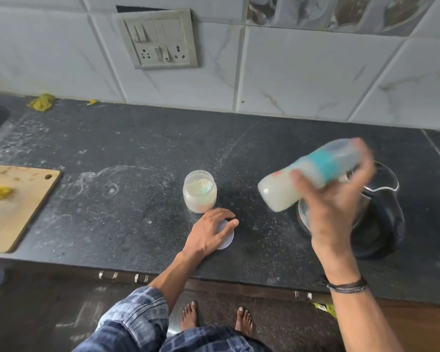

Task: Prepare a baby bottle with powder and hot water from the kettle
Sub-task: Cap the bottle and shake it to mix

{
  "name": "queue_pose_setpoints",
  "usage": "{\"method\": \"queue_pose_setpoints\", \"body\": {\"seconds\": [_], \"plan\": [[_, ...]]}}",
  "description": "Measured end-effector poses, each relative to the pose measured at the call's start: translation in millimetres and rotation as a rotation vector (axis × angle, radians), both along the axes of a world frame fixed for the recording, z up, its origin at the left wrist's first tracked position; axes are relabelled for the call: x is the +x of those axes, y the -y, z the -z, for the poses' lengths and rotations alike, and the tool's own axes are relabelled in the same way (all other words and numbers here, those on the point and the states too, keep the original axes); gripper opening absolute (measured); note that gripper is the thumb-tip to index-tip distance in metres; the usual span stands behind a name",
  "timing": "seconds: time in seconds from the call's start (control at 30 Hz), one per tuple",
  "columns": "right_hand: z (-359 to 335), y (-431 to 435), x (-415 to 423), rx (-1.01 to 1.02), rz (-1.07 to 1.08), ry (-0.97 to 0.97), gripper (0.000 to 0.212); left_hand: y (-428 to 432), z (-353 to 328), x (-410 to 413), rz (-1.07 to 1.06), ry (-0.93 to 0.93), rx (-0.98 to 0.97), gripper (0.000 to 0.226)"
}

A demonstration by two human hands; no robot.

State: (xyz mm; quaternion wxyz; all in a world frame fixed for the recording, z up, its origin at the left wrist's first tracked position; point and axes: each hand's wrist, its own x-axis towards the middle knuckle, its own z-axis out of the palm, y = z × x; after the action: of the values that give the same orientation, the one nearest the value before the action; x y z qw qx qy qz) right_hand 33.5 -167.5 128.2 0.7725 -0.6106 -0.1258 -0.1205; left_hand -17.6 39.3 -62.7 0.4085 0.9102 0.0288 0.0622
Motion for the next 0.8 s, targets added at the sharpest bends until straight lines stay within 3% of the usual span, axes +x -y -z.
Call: {"method": "queue_pose_setpoints", "body": {"seconds": [0.1,0.23,0.37,0.5,0.67,0.8], "plan": [[-5.3,1.9,9.2,0.215,0.160,-0.031,0.099,1.9,-0.8,0.2,-0.014,-0.002,0.010,0.055],[-3.2,2.5,9.5,-0.072,-0.029,0.007,0.089,-0.2,1.2,-1.2,-0.010,0.012,0.016,0.054],[-7.2,6.8,16.1,0.226,0.197,-0.026,0.101,2.1,0.2,-0.4,-0.016,-0.007,0.012,0.052],[-1.1,-1.4,9.6,-0.073,0.008,0.018,0.089,-0.4,1.3,-1.4,-0.015,0.009,0.017,0.056],[-10.5,4.7,13.8,0.182,0.242,0.033,0.096,1.4,0.1,0.2,-0.017,0.002,0.016,0.058],[-5.5,-2.3,9.0,-0.088,-0.002,0.036,0.090,-0.2,0.9,-0.8,-0.013,0.007,0.002,0.059]]}}
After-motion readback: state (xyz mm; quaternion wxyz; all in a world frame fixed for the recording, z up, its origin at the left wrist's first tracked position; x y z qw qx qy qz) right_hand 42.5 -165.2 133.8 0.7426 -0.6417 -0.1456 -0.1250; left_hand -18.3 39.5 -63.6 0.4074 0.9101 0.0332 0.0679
